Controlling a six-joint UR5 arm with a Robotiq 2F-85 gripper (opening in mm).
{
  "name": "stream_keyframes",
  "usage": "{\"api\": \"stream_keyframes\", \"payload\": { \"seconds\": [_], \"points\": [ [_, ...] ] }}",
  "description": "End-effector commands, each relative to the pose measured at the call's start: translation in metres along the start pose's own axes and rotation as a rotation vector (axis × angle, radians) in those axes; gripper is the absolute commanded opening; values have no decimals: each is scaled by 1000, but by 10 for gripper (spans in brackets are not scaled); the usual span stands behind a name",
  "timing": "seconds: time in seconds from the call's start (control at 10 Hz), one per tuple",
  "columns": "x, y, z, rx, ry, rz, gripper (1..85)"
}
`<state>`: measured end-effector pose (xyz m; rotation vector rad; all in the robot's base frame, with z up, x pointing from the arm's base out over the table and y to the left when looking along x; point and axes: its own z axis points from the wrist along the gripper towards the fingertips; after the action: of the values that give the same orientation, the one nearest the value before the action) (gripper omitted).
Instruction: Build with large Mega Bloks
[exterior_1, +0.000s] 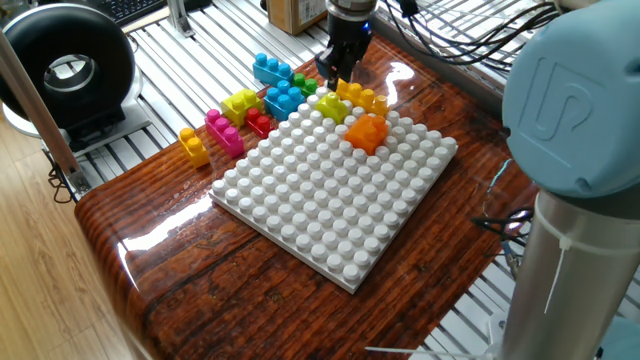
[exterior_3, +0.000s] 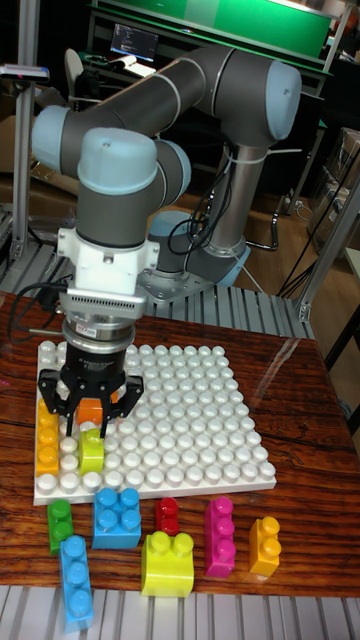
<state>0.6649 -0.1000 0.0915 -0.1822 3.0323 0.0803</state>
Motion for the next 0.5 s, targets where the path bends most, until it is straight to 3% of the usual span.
{"api": "stream_keyframes", "payload": {
  "seconds": [0.0, 0.4],
  "points": [
    [-42, -10, 14, -27, -9, -34, 443],
    [-77, -16, 32, -8, -7, -43, 440]
  ]
}}
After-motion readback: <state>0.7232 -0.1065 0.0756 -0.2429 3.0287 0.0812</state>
